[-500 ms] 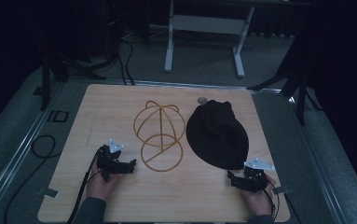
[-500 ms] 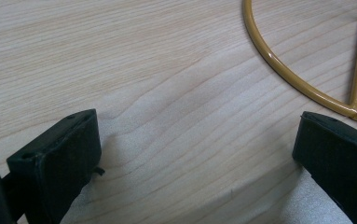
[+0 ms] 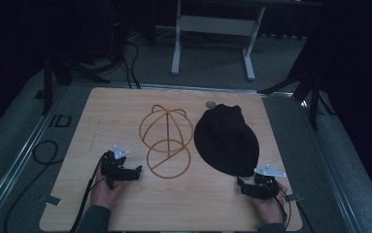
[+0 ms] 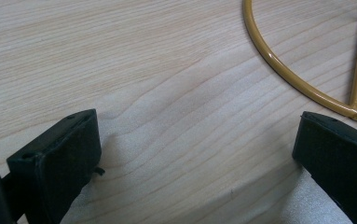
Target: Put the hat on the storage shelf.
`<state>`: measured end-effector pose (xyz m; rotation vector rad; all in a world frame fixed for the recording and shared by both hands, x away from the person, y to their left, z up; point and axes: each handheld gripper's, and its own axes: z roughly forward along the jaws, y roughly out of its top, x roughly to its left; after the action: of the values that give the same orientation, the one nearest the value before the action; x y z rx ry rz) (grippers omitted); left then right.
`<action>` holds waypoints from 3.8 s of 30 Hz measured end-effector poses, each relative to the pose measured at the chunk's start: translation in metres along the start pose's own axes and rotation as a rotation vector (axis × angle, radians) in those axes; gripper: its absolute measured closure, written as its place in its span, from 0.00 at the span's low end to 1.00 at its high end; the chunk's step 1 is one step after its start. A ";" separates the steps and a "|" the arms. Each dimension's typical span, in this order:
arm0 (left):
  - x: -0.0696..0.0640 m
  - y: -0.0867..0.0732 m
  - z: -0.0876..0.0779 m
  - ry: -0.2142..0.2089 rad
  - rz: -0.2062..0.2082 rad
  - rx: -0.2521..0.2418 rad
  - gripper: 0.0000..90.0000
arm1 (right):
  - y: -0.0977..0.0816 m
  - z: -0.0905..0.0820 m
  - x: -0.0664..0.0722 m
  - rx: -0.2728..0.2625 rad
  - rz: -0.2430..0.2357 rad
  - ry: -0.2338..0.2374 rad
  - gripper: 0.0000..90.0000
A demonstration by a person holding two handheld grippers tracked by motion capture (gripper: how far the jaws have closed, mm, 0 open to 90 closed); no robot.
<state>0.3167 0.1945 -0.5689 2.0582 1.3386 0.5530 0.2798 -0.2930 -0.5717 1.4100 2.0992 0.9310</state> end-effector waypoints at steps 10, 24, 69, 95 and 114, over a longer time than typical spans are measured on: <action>-0.001 -0.001 0.000 0.010 -0.012 -0.001 0.01 | 0.007 -0.002 -0.003 0.067 -0.031 0.029 0.21; -0.001 0.000 0.000 0.014 -0.018 0.000 0.01 | 0.017 -0.007 -0.009 0.164 -0.057 0.052 0.37; -0.002 0.000 0.000 0.015 -0.020 -0.001 0.01 | 0.073 -0.019 -0.016 0.322 -0.191 0.093 0.45; -0.001 0.000 0.000 0.015 -0.017 0.001 0.01 | 0.116 -0.007 -0.016 0.413 -0.236 0.065 0.40; -0.002 0.000 0.000 0.014 -0.019 0.000 0.01 | 0.145 -0.001 -0.025 0.411 -0.229 0.064 0.38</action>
<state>0.3163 0.1930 -0.5690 2.0432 1.3652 0.5600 0.3791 -0.2797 -0.4645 1.2941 2.5391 0.4768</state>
